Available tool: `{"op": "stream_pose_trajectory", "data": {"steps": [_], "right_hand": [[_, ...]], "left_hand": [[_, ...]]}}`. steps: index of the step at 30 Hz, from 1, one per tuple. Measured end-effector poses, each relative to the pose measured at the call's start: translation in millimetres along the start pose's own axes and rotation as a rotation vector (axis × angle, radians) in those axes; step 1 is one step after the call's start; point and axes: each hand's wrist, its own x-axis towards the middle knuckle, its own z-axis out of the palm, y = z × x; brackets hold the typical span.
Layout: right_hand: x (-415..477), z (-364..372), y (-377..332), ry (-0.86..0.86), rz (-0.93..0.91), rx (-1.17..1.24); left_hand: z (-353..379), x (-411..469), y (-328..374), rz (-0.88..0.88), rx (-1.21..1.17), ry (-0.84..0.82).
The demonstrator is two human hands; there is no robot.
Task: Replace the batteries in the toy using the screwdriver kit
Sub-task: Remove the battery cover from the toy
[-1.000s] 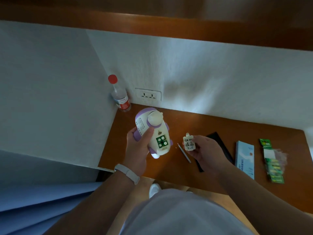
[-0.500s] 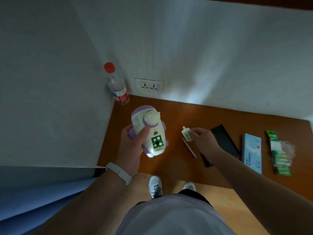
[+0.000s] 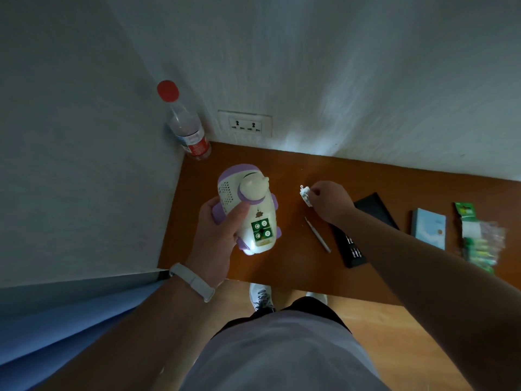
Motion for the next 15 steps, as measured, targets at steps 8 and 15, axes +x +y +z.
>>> {"op": "stream_pose_trajectory", "data": {"steps": [8, 15], "right_hand": [[-17, -10, 1, 0.071, -0.014, 0.182], [-78, -54, -22, 0.159, 0.079, 0.685]], "left_hand": [[6, 0, 8, 0.01, -0.023, -0.018], [15, -4, 19, 0.103, 0.044, -0.057]]}}
